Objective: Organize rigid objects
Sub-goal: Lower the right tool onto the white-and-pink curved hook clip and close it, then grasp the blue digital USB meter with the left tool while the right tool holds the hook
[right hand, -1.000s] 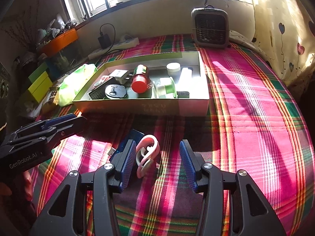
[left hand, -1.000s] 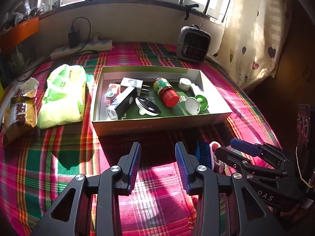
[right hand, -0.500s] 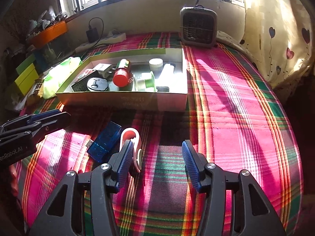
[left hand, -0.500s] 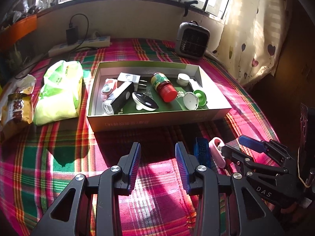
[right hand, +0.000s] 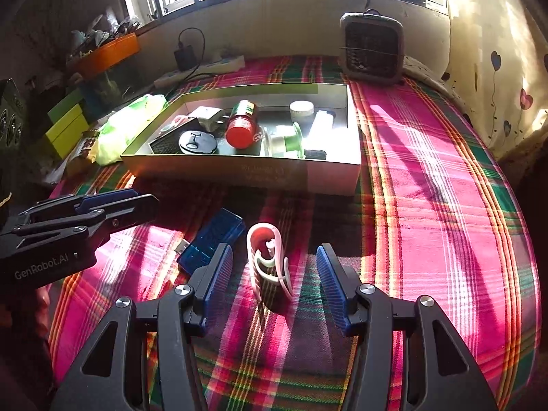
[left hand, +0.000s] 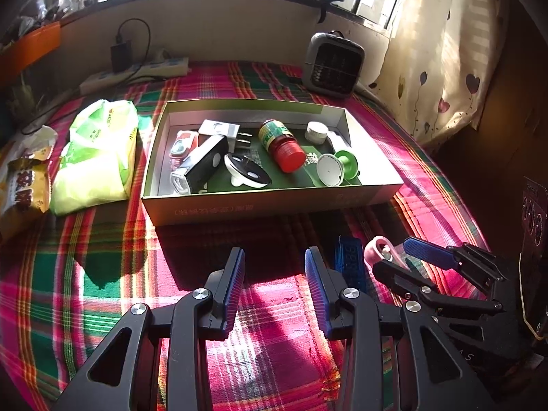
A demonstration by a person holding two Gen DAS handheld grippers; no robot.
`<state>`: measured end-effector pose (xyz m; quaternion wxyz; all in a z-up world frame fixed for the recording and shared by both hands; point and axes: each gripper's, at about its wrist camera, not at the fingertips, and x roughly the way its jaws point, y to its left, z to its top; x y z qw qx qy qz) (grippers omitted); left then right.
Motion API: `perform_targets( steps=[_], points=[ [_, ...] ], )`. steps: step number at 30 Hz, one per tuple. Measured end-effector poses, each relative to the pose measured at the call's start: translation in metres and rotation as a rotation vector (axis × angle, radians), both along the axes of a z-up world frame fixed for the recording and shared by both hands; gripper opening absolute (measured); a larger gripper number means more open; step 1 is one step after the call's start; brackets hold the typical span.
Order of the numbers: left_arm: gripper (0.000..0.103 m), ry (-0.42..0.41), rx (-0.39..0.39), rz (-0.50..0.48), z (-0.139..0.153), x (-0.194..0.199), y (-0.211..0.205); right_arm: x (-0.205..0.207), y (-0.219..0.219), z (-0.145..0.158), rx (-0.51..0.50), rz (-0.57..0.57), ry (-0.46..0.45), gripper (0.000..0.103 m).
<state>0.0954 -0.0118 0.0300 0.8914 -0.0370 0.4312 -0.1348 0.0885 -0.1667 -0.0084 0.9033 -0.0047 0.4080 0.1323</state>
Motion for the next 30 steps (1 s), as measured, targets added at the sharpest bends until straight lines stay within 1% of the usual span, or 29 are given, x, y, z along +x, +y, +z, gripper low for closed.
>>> perform_targets(
  steps=[3, 6, 8, 13, 17, 24, 30],
  points=[
    [0.035, 0.004, 0.003, -0.003, -0.001, 0.001, -0.002, 0.003, -0.002, -0.004, 0.001, 0.000, 0.017, 0.052],
    [0.035, 0.010, -0.002, -0.007, -0.002, 0.003, -0.003, 0.003, -0.003, -0.005, -0.010, -0.004, 0.008, 0.052],
    [0.035, 0.011, -0.002, -0.011, -0.002, 0.004, -0.006, 0.003, -0.005, -0.004, -0.012, -0.008, 0.004, 0.050],
    [0.035, 0.020, -0.003, -0.036, -0.003, 0.005, -0.014, 0.003, -0.007, -0.004, -0.038, -0.007, -0.002, 0.034],
    [0.035, 0.027, 0.005, -0.059, -0.005, 0.005, -0.024, 0.003, -0.011, -0.004, -0.027, -0.002, -0.001, 0.025],
    [0.035, 0.036, 0.022, -0.095, -0.007, 0.006, -0.040, -0.002, -0.018, -0.001, -0.057, -0.014, -0.029, 0.025],
    [0.036, 0.040, 0.051, -0.124, -0.010, 0.007, -0.057, 0.000, -0.029, -0.002, -0.027, -0.032, -0.016, 0.025]
  ],
)
